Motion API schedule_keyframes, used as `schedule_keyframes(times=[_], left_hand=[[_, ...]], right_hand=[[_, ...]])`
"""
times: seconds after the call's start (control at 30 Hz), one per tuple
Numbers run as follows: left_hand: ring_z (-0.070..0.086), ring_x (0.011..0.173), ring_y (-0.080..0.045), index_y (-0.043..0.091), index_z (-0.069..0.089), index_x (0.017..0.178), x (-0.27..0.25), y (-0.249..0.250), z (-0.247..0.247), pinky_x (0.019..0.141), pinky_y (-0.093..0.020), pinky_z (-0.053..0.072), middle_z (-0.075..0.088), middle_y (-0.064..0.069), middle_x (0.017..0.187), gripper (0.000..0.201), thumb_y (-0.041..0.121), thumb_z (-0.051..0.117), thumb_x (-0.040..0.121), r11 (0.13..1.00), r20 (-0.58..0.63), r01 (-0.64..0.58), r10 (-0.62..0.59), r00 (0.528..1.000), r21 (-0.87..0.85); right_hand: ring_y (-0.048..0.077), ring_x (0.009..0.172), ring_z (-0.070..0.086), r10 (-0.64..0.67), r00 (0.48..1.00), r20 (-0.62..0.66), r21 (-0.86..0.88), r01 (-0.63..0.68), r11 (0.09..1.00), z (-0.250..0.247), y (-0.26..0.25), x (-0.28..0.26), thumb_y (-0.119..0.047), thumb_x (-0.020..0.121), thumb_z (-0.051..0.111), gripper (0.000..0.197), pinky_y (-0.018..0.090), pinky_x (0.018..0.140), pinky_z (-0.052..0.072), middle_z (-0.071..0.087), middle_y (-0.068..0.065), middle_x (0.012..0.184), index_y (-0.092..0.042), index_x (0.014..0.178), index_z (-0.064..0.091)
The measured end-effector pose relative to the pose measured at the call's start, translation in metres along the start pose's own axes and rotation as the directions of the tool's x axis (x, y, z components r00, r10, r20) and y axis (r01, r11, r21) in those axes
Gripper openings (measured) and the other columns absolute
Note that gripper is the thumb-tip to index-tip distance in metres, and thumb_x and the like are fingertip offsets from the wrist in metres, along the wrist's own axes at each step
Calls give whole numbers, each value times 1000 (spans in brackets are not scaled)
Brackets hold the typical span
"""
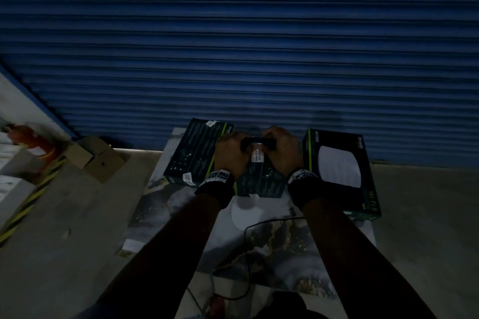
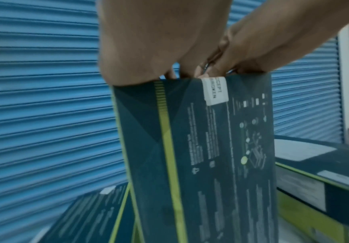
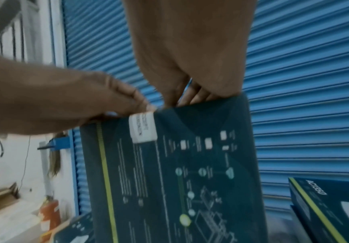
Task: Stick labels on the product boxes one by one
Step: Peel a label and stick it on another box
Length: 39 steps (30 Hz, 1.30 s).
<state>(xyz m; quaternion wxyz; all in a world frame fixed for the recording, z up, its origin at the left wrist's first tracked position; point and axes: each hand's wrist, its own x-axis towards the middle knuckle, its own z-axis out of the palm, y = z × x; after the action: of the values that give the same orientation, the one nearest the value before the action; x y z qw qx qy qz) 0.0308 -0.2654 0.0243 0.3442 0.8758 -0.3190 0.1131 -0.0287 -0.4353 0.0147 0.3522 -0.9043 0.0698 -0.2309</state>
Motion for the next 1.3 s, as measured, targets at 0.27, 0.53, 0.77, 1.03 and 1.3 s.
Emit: schedule_keyframes(times=[0.27,0.53,0.77,1.03,1.3], left_hand=[[66,85,-29,15,75,103,0,2,-1,78,-30,48,73,-10,95,14,22,66,95,999,-5,50,-50,999,-20],[63,103,-33,14,68,122,-9,-7,-2,93,-35,47,67,-11,114,41,26,72,83,1000,123,10,-13,992,30],[64,93,-36,18,69,103,-2,3,7,87,-44,48,69,-9,98,20,34,61,95,994,-7,71,-71,997,88],[59,111,-38,17,59,130,-17,-18,4,97,-50,46,66,-12,124,46,30,58,87,988,156,-93,74,985,121],[62,97,-32,25,67,101,-3,0,7,91,-44,42,70,-4,97,19,39,58,93,985,52,110,-117,992,130]], right_hand=[[20,83,63,-14,998,-62,-17,13,1000,5,2,0,-8,90,64,7,37,77,55,68,5,94,-13,94,66],[11,103,57,-48,997,58,15,47,999,1,14,-7,-18,80,85,38,23,92,49,64,1,112,-14,113,67],[21,87,62,-86,992,-93,-32,84,996,12,11,2,0,86,60,13,40,79,55,67,8,94,-9,93,67],[3,98,55,-116,990,80,56,111,992,-3,15,-10,-25,78,88,40,15,87,46,64,-2,107,-11,109,66],[18,89,62,-78,994,-79,-12,78,997,9,9,-4,4,85,66,18,36,80,56,67,8,97,-10,96,68]])
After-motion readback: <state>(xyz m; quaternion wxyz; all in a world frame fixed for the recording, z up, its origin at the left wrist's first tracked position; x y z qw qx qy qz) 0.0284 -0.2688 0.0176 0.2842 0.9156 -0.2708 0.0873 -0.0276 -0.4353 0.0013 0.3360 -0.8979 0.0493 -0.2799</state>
